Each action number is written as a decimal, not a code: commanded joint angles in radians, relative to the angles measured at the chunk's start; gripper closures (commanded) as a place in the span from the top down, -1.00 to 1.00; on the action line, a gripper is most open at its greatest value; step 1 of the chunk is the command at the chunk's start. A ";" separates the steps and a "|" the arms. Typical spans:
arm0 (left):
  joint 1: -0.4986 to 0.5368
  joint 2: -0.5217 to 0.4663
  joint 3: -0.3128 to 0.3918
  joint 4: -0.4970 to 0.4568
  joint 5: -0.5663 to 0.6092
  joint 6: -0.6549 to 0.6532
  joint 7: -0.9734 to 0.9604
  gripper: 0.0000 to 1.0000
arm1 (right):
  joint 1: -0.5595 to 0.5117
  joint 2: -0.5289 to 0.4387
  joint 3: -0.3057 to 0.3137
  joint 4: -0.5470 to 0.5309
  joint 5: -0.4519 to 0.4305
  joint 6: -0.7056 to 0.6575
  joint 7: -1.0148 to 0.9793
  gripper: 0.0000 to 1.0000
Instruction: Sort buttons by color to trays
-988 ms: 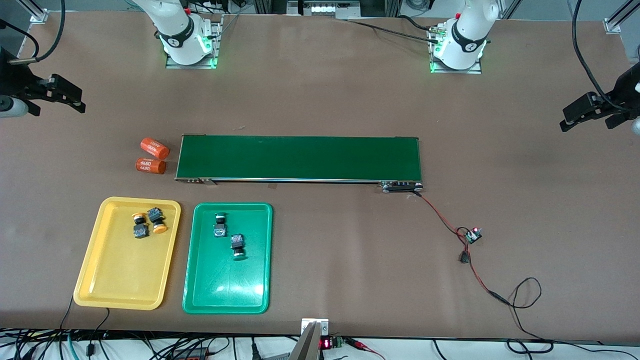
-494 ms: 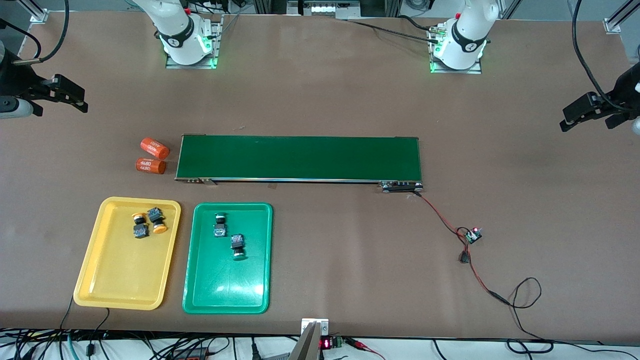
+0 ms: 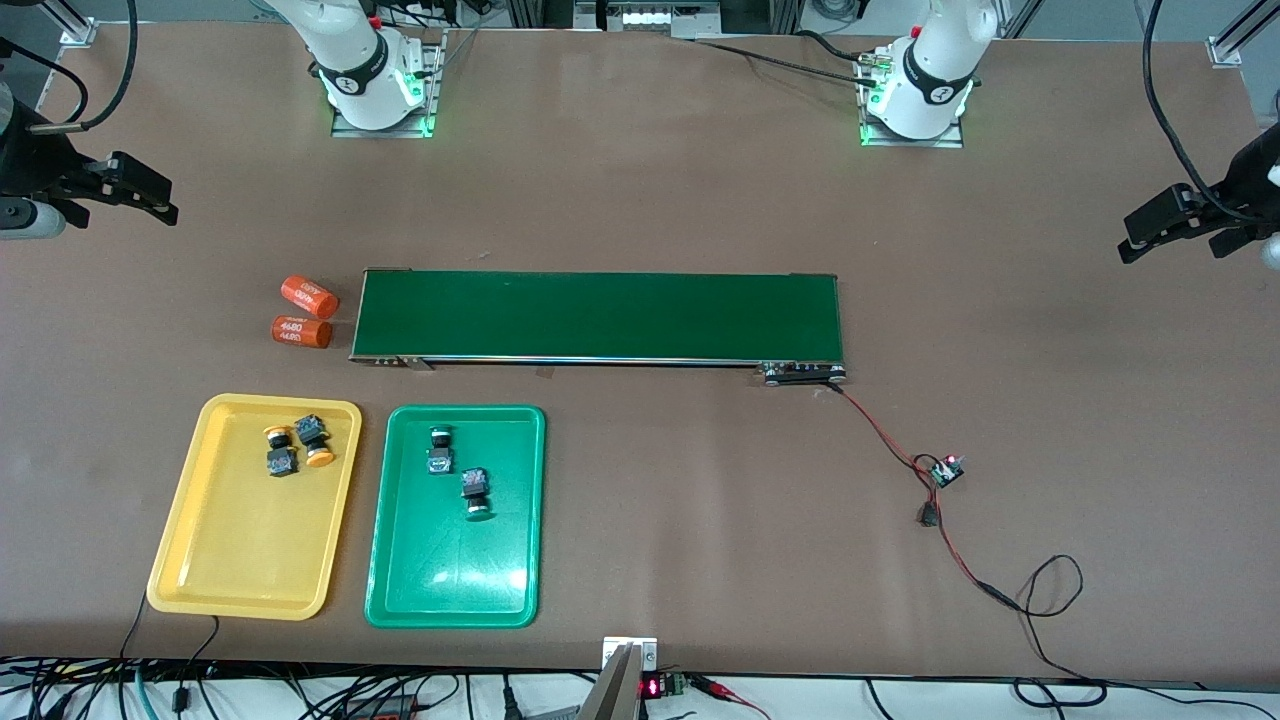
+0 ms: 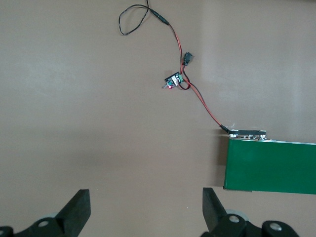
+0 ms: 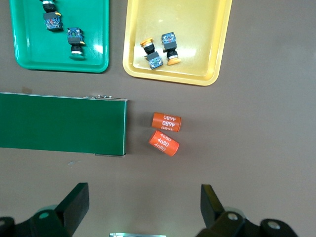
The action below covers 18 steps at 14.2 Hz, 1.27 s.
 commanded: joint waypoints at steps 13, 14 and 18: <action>0.006 -0.048 -0.031 -0.039 -0.012 0.016 0.003 1.00 | -0.013 0.030 0.013 -0.023 -0.012 0.067 0.017 1.00; 0.006 -0.048 -0.031 -0.039 -0.012 0.019 0.002 1.00 | -0.013 0.032 0.013 -0.020 -0.011 0.066 0.014 1.00; 0.006 -0.048 -0.031 -0.038 -0.012 0.014 0.002 1.00 | -0.014 0.030 0.011 -0.017 -0.011 0.066 0.007 1.00</action>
